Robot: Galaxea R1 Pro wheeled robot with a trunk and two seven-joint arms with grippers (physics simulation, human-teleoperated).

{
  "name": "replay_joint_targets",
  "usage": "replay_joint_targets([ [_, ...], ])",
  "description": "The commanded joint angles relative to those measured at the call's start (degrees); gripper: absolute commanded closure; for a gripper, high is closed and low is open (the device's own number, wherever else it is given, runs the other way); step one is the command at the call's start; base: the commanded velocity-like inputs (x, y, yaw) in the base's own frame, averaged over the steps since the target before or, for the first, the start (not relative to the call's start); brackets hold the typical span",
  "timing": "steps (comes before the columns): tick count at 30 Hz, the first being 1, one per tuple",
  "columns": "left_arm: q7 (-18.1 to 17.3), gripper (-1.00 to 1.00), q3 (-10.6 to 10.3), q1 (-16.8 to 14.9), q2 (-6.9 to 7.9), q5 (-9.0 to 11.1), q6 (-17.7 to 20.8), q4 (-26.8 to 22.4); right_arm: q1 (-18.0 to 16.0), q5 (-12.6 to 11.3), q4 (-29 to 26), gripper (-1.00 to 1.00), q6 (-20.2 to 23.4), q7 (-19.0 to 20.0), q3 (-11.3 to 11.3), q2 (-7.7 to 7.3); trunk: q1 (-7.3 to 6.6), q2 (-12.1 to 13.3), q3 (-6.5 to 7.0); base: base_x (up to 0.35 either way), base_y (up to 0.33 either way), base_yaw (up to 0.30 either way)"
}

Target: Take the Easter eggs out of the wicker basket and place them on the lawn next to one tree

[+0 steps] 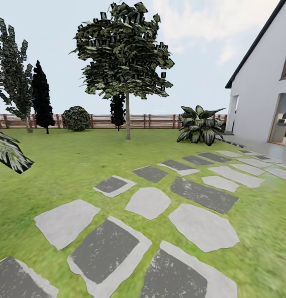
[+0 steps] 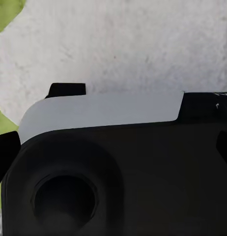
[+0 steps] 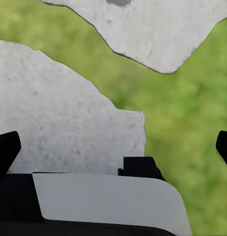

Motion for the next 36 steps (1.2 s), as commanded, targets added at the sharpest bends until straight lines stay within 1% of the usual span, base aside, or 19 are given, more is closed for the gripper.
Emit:
replay_joint_targets([
  [1, -0.2, -1.0, 0.0, 0.0, 0.01, 0.2, 0.0, -0.1, 0.0, 0.0, 0.1, -1.0, -0.2, 0.0, -0.1, 0.01, 0.03, 0.0, -0.05, 0.33, 0.0, 0.0],
  [19, -0.1, -1.0, 0.0, 0.0, -0.07, 0.2, 0.0, -0.1, 0.0, 0.0, 0.1, -1.0, -0.2, 0.0, -0.1, 0.01, 0.03, 0.0, -0.05, 0.33, 0.0, 0.004],
  [36, -0.1, -1.0, 0.0, 0.0, -0.07, 0.2, 0.0, -0.1, 0.0, 0.0, 0.1, -1.0, -0.2, 0.0, -0.1, 0.01, 0.03, 0.0, -0.05, 0.33, 0.0, 0.154],
])
